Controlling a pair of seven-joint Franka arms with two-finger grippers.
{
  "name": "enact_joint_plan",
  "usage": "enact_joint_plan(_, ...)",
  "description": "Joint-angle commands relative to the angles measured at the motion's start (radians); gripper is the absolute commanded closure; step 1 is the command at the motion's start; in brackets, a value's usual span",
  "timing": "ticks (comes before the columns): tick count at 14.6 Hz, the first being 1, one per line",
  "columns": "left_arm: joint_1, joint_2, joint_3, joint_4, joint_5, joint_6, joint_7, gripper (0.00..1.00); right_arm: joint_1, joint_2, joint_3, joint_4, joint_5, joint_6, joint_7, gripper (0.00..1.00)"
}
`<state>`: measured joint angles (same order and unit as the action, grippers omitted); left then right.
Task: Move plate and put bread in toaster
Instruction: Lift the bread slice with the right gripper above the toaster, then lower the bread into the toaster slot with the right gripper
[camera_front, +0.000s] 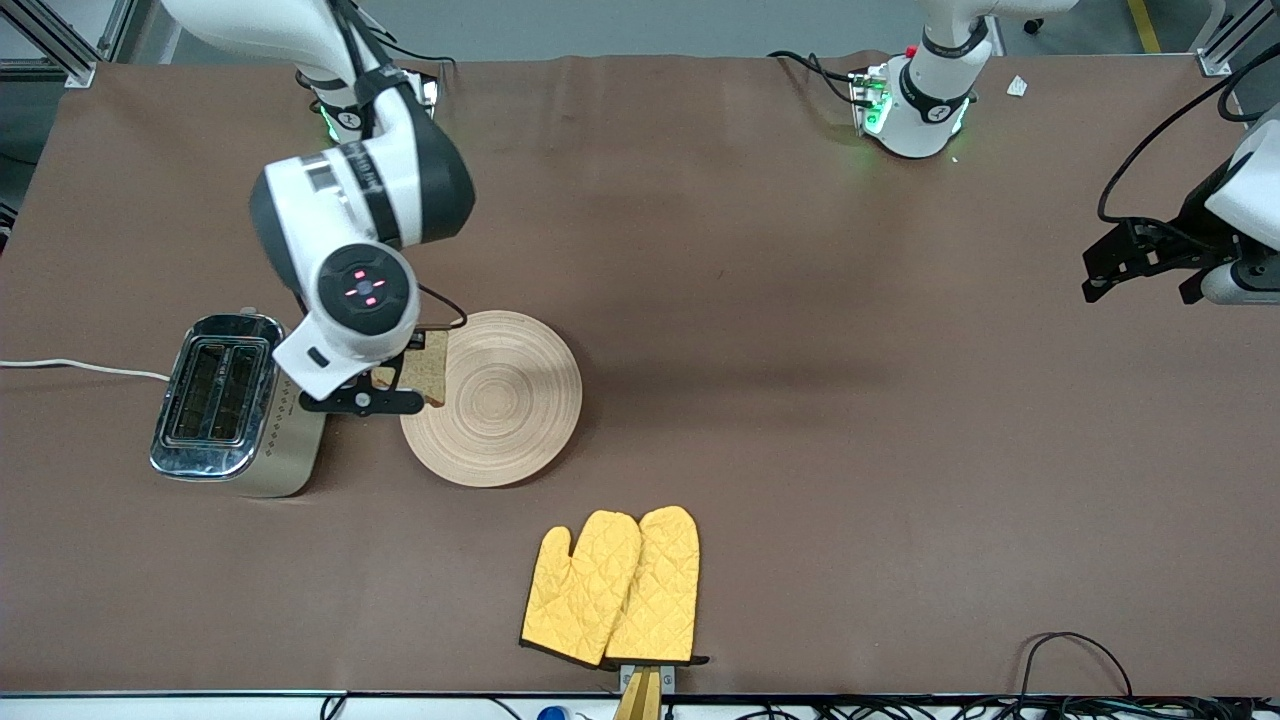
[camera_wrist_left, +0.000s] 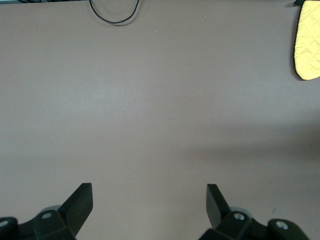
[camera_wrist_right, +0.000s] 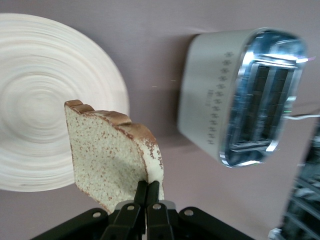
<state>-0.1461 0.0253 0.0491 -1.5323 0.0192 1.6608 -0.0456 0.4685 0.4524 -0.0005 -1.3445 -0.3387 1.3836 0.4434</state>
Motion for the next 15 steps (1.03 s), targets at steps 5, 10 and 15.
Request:
enact_joint_plan(5,-0.007,0.002,0.005,0.012,0.007,-0.016,0.013,0.0,0.022,-0.024,-0.001,0.044,-0.299,-0.152,0.014,1.0)
enact_joint_plan(10,-0.007,0.001,0.003,0.012,0.007,-0.016,0.012,0.0,-0.013,-0.014,-0.004,0.01,-0.488,-0.186,-0.042,1.0)
enact_joint_plan(15,-0.004,0.001,0.003,0.012,0.007,-0.016,0.012,0.0,-0.073,0.025,-0.004,-0.027,-0.551,-0.169,-0.034,1.0)
